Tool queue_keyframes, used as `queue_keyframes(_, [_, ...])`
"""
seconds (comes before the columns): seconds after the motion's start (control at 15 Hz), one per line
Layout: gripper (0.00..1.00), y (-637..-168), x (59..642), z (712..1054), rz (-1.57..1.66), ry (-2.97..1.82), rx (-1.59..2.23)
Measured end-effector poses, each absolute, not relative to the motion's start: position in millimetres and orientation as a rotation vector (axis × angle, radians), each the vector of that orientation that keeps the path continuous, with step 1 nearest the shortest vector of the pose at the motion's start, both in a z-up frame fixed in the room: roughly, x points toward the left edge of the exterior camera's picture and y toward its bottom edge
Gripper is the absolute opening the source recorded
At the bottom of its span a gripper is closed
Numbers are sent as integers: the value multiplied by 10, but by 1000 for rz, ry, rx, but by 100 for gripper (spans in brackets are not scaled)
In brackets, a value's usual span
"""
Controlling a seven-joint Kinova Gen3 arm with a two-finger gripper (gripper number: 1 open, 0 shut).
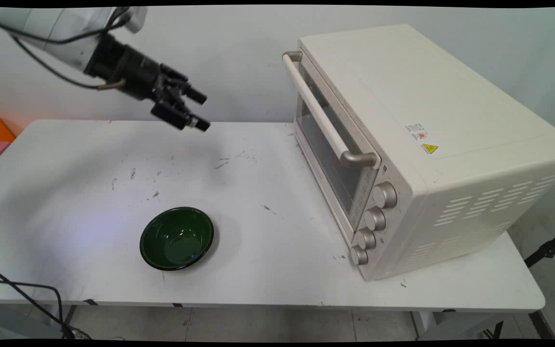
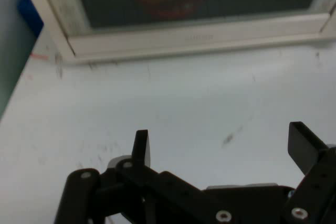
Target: Open the oven
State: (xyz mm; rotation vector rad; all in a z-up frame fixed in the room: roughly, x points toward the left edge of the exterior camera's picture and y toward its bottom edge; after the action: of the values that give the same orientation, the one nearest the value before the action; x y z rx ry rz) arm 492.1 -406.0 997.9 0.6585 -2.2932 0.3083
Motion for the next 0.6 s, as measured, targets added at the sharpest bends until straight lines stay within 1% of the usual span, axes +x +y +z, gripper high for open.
queue_keyframes(0.33, [100, -4303, 4495, 10281, 349, -2264, 623])
queue_keyframes(0.6, [100, -4513, 4156, 10440, 373, -2246, 603])
